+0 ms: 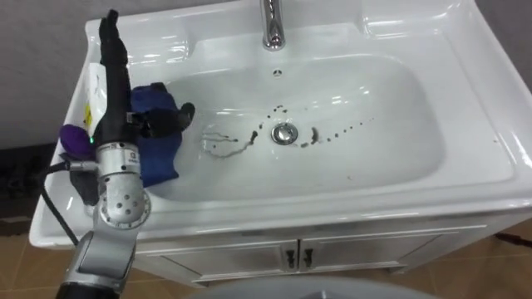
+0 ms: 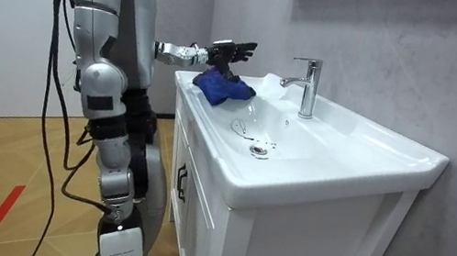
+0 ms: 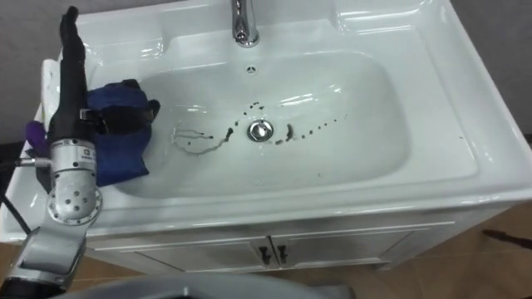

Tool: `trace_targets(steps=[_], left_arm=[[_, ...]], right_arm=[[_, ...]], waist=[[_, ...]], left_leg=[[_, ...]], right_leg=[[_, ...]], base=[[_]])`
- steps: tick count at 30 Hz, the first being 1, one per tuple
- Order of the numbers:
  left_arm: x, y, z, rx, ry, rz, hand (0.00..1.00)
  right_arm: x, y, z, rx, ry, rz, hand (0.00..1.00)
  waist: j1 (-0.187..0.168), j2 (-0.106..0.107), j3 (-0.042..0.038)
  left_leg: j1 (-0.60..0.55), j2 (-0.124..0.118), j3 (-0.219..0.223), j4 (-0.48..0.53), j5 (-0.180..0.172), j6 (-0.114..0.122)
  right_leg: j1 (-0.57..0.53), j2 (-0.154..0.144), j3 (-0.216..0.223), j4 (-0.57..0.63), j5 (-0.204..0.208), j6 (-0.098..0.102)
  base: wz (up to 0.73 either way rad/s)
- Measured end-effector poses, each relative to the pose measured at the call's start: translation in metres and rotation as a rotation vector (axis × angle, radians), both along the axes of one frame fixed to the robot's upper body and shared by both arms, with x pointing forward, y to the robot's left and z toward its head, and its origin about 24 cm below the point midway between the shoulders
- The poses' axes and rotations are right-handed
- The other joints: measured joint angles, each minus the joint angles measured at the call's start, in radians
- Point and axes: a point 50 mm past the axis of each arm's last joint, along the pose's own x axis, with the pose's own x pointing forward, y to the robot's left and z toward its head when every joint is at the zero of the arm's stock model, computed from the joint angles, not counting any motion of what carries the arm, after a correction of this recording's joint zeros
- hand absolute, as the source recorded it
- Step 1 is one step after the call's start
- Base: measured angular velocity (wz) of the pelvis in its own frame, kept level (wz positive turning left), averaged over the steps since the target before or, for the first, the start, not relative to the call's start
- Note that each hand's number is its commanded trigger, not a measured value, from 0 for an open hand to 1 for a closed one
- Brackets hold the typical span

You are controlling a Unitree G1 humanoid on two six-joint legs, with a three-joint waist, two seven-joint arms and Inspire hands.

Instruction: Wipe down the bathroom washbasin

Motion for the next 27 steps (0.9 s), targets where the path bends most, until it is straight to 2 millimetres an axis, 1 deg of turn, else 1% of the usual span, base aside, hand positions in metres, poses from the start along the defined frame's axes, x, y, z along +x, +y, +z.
trace_targets(steps=[5,8,12,14,16,17,18,19,20,22,24,27], left_arm=[[-0.005,0.000,-0.005,0.012,0.029,-0.006,0.00],[-0.008,-0.007,-0.008,0.078,0.046,-0.048,0.00],[-0.013,-0.016,-0.019,0.145,0.092,-0.086,0.00],[-0.016,-0.016,-0.026,0.172,0.118,-0.084,0.00],[-0.018,-0.015,-0.032,0.217,0.150,-0.085,0.00],[-0.018,-0.015,-0.033,0.236,0.154,-0.088,0.00],[-0.018,-0.015,-0.033,0.273,0.156,-0.093,0.00],[-0.018,-0.015,-0.033,0.303,0.149,-0.094,0.00],[-0.018,-0.015,-0.032,0.318,0.147,-0.094,0.00],[-0.018,-0.015,-0.033,0.374,0.153,-0.096,0.00],[-0.018,-0.015,-0.033,0.409,0.154,-0.098,0.00],[-0.018,-0.015,-0.033,0.466,0.159,-0.100,0.00]], right_arm=[[0.002,0.000,0.000,-0.006,-0.005,0.005,0.00],[0.005,0.000,0.000,-0.006,-0.010,0.018,0.00],[0.008,0.001,0.000,-0.015,-0.009,0.049,0.00],[0.008,0.001,0.000,-0.016,-0.007,0.054,0.00],[0.008,0.003,-0.001,-0.013,-0.006,0.056,0.00],[0.008,0.004,-0.001,-0.012,-0.005,0.056,0.00],[0.007,0.006,-0.002,-0.010,-0.002,0.054,0.00],[0.006,0.007,-0.002,-0.009,0.003,0.052,0.00],[0.006,0.008,-0.003,-0.008,0.005,0.051,0.00],[0.005,0.009,-0.003,-0.008,0.012,0.048,0.00],[0.004,0.008,-0.003,-0.018,0.016,0.047,0.00],[0.002,0.007,-0.003,-0.032,0.019,0.047,0.00]], waist=[[0.001,-0.006,0.0005],[0.000,-0.013,0.0006],[-0.001,-0.017,0.0018],[-0.002,-0.019,0.0031],[0.000,-0.026,0.0064],[0.000,-0.028,0.0064],[0.000,-0.034,0.0052],[0.000,-0.039,0.0018],[0.000,-0.041,0.0002],[0.000,-0.038,-0.0057],[0.000,-0.038,-0.0059],[0.000,-0.030,-0.0062]], left_leg=[[-0.002,0.000,0.000,0.000,0.000,0.000],[-0.001,0.000,0.000,0.000,0.000,0.000],[-0.001,0.000,0.000,0.001,0.000,0.000],[-0.002,0.000,0.000,0.001,0.000,0.000],[-0.004,0.000,0.000,0.002,0.000,0.000],[-0.004,0.000,0.000,0.002,0.000,0.000],[-0.007,0.000,0.000,0.002,0.000,0.000],[-0.014,0.000,0.000,0.003,0.000,0.000],[-0.018,0.000,-0.001,0.004,0.000,0.000],[-0.018,0.000,-0.001,0.004,0.000,0.000],[-0.018,0.000,-0.001,0.004,0.000,0.000],[-0.018,0.000,-0.001,0.004,0.000,0.000]], right_leg=[[0.000,0.000,-0.001,-0.001,0.000,0.000],[0.001,0.000,-0.001,-0.003,0.000,0.000],[0.001,0.000,-0.001,-0.003,0.000,0.000],[0.000,0.000,-0.001,-0.002,0.000,0.000],[-0.002,0.000,-0.001,-0.001,-0.001,0.000],[-0.003,0.000,-0.001,-0.001,-0.001,0.000],[-0.006,0.000,-0.001,0.000,-0.001,0.000],[-0.013,0.000,-0.001,0.001,-0.001,0.000],[-0.016,0.000,-0.001,0.002,-0.001,0.000],[-0.017,0.000,0.000,0.002,-0.001,0.000],[-0.017,0.000,0.000,0.002,-0.001,0.000],[-0.017,0.000,0.001,0.002,-0.001,0.000]], base=[[0.00],[0.00],[0.00],[0.00],[0.00],[0.00],[0.00],[0.00],[0.00],[0.00],[0.00],[0.00]])
